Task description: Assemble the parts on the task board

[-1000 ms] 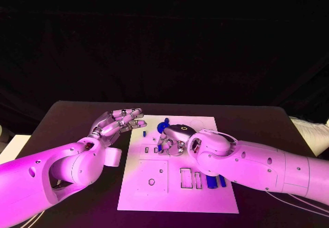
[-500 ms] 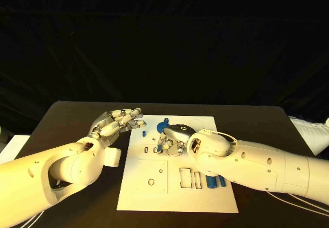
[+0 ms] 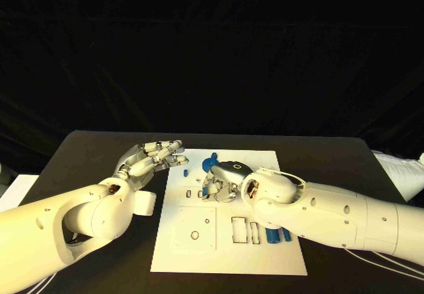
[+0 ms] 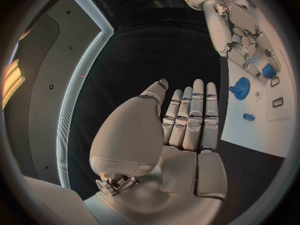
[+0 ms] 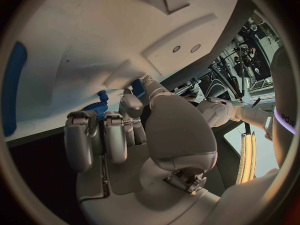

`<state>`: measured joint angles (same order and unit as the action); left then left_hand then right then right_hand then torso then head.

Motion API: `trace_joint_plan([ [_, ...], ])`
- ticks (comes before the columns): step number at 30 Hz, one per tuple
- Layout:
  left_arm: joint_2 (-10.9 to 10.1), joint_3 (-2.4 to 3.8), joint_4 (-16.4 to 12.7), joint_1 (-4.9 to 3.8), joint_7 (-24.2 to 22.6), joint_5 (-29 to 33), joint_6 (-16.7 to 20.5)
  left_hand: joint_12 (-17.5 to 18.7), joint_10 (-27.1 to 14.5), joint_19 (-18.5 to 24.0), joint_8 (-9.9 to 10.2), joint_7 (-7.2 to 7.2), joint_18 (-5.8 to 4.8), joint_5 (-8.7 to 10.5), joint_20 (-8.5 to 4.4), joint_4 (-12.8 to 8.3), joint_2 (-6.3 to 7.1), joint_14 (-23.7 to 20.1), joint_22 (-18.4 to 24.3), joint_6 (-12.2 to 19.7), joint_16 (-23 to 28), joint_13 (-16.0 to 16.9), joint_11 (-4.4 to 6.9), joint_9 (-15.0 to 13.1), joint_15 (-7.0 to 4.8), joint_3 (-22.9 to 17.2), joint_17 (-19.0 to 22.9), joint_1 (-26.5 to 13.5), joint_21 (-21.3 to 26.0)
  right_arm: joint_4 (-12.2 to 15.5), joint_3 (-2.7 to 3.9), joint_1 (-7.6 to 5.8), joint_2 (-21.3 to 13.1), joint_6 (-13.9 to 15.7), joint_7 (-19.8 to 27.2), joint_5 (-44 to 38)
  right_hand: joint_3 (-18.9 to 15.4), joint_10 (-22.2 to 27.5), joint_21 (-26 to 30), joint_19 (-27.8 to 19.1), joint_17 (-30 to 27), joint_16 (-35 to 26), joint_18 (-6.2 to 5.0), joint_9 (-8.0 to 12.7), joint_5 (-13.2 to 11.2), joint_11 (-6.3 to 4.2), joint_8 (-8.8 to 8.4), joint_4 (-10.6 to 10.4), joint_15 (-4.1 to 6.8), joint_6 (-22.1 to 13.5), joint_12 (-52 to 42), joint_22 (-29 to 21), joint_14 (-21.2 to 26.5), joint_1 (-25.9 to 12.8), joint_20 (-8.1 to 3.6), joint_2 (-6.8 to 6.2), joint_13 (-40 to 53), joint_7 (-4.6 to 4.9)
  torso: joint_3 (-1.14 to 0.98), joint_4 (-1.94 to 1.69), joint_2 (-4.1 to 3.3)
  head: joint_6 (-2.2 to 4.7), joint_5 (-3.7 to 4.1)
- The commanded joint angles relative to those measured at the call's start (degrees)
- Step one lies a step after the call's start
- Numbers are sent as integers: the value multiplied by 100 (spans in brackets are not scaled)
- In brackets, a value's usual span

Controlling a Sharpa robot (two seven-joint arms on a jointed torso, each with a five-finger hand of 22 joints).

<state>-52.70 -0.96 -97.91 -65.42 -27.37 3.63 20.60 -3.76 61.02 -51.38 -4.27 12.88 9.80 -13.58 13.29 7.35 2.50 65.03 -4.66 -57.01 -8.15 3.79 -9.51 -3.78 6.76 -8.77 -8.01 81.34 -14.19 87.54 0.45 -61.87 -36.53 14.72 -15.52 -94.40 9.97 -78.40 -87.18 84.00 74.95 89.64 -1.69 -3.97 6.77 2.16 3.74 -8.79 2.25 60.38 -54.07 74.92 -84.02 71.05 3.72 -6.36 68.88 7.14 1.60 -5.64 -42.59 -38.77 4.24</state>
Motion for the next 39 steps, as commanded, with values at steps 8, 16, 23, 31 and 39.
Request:
trace_joint_plan([
  [8,6,3,-3,-1,-20,8,-126,18,-31,-11,40,18,76,32,30,-23,9,2,8,-8,40,-9,-32,4,25,-5,-10,42,39,64,-24,55,-54,441,-92,-163,-88,49,23,308,1396,-23,31,11,33,10,3,-41,-41,-44,6,910,-572,-37,41,-107,-2,4,-3,0,-1,3,-2],
  [16,17,2,36,0,140,-76,-145,2,13,-175,33,-16,90,35,-21,-49,11,225,-16,-49,-51,-2,5,-2,-39,-35,-74,26,-40,260,-18,103,-214,1512,380,-132,-391,57,44,292,1367,-40,22,8,105,15,23,-262,-50,-68,-12,876,-565,-83,54,-253,-27,8,-9,3,2,15,-9],
  [23,52,2,204,-1,1065,-1019,-276,-270,957,-1660,-18,-333,87,82,-607,43,101,2083,-442,-328,-1388,128,425,-22,-607,-27,-929,-228,-995,623,91,40,-714,1606,1809,913,-792,133,111,231,1280,-93,-3,26,134,118,-17,-518,-131,-521,12,764,-543,373,123,-224,-84,126,-14,14,25,30,-41],
  [31,220,5,500,-54,3208,-2698,-954,-1231,1671,-2430,-280,-629,-20,83,-949,233,167,2187,-1585,-589,-6872,1090,808,-146,-927,26,-6312,-441,-2718,1243,159,-263,-1637,1017,2307,2350,-826,241,193,159,1150,-176,-34,10,196,111,5,-419,-128,-509,167,629,-509,719,131,-77,-203,122,-54,90,138,-18,-77],
  [39,613,5,896,-405,5177,-4384,-1859,-4730,1464,-3114,-1058,-732,-490,627,-1024,779,87,2497,-5585,-412,-8185,4200,853,-512,-947,513,-8199,-987,-5837,1185,188,-522,-2146,1198,2322,3254,-876,218,193,165,1141,-184,-32,-4,332,90,34,-422,-110,-425,115,634,-508,743,117,24,-198,99,-99,181,255,-53,-174],
])
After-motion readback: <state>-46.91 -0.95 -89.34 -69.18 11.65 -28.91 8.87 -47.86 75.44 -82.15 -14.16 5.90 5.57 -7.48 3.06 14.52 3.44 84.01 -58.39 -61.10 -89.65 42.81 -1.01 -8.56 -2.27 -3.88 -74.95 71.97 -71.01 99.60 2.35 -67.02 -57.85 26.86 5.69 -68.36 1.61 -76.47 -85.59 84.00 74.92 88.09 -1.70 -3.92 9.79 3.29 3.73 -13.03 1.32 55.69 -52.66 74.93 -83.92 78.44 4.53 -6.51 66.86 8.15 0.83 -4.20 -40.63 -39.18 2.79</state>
